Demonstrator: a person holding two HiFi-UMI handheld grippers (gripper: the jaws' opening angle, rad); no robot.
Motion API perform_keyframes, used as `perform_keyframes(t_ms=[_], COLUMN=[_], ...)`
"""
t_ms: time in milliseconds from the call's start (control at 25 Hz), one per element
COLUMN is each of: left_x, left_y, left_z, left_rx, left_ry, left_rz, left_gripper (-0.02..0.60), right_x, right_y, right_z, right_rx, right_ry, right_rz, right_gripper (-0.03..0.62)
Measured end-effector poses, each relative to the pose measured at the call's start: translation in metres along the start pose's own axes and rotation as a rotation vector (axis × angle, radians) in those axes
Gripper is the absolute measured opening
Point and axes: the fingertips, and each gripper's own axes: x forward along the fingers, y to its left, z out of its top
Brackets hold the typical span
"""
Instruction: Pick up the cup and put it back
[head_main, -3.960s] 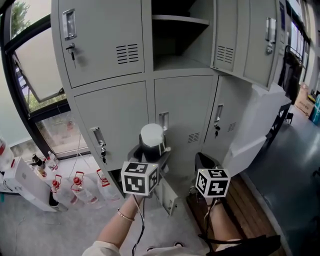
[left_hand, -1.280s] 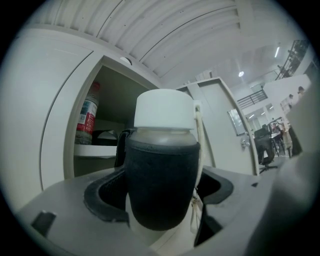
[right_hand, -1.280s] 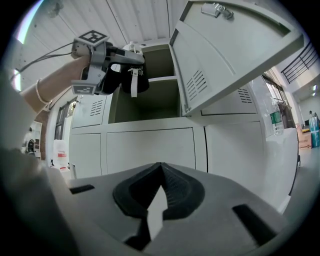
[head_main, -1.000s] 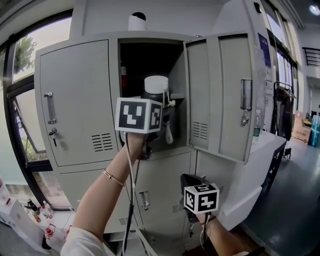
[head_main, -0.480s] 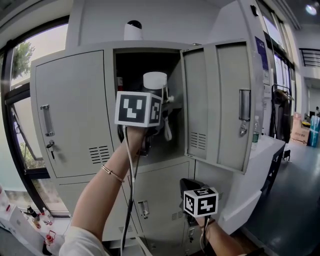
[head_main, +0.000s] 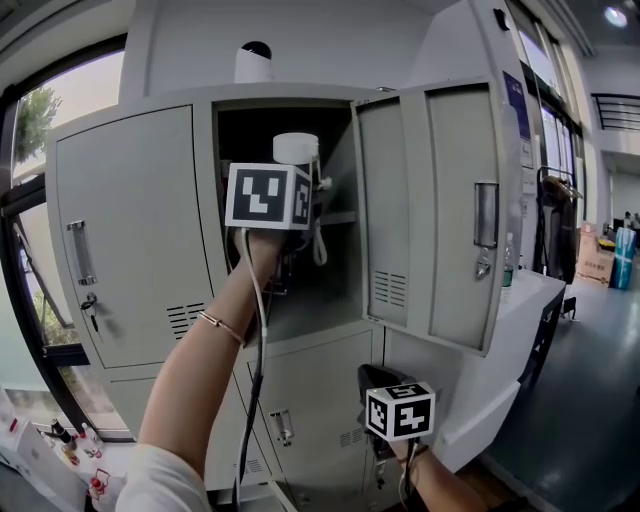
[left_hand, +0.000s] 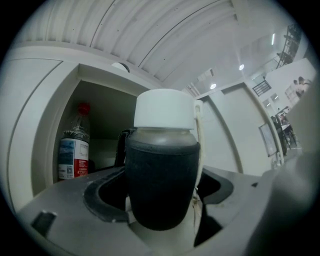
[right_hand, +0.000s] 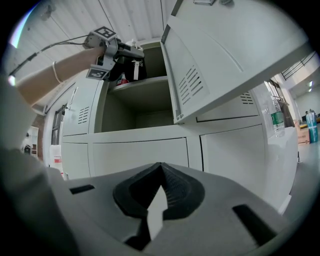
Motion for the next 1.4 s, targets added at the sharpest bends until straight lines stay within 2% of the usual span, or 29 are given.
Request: perform_keyframes(t_ms=[480,760,1040,1280,1400], left_x=[0.040,0.060,0.076,0.084,0.083], left_y=[0.023,0.032,0.038,0.043,0.044], left_z=[0.005,0.005,0.001,-0.003,-0.003], left_rx=[-0.020,-0.061,-0.033,-0.070,-0.056], left_ry=[0.058,0.065,0.104,0.156,0.149], left_rz=[0.056,0.083,0.117,0.118,0.145], left_gripper=[0.385,0.385,0.384,0.383,0.385], right_x=[0.008,0.006,0.005,-0.003,-0.007], right_y=[-0.006,0.001,0.000,-0.003,-0.006], right_z=[-0.019,-0.018,-0.029,-0.036,-0.042], right_rx=[0.022,0.017,0.022,0.043,0.045], right_ry=[0.037,0.029,0.044,0.046,0.055], right_rz=[0.012,0.022,0.015,0.004,-0.006], right_gripper=[-0.009,-0.009,-0.009,-0.009,-0.009])
